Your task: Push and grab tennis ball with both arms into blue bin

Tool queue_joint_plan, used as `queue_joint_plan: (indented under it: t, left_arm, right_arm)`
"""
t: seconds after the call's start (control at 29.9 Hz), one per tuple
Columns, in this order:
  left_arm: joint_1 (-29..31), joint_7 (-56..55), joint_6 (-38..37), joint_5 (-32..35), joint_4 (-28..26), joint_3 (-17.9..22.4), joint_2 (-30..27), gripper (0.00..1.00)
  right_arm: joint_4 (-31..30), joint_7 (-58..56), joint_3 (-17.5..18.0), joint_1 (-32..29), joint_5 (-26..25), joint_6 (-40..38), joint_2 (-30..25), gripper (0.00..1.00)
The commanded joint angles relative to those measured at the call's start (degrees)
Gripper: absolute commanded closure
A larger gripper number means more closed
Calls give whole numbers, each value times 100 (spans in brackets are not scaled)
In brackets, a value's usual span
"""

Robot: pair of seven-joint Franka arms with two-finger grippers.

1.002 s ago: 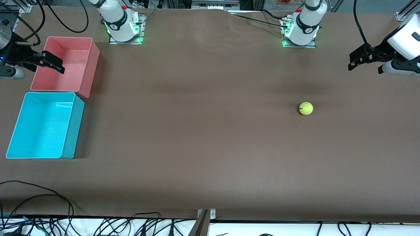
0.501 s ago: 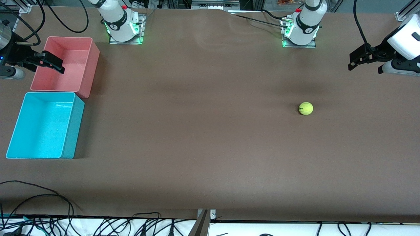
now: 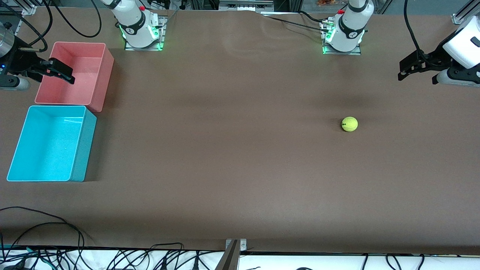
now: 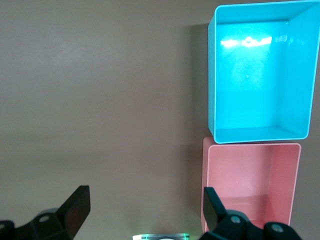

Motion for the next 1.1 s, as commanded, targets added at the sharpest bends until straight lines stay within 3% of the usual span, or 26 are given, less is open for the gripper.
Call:
queue_joint_plan:
  t: [0.0, 1.07]
  left_arm:
    - [19, 105, -147, 126, 174, -18, 85, 0]
    - [203, 158, -130, 126, -27, -18, 305, 0]
  right_arm:
    - [-36, 31, 21, 20, 86, -105, -106, 0]
    - [-27, 31, 21, 20, 77, -70, -98, 0]
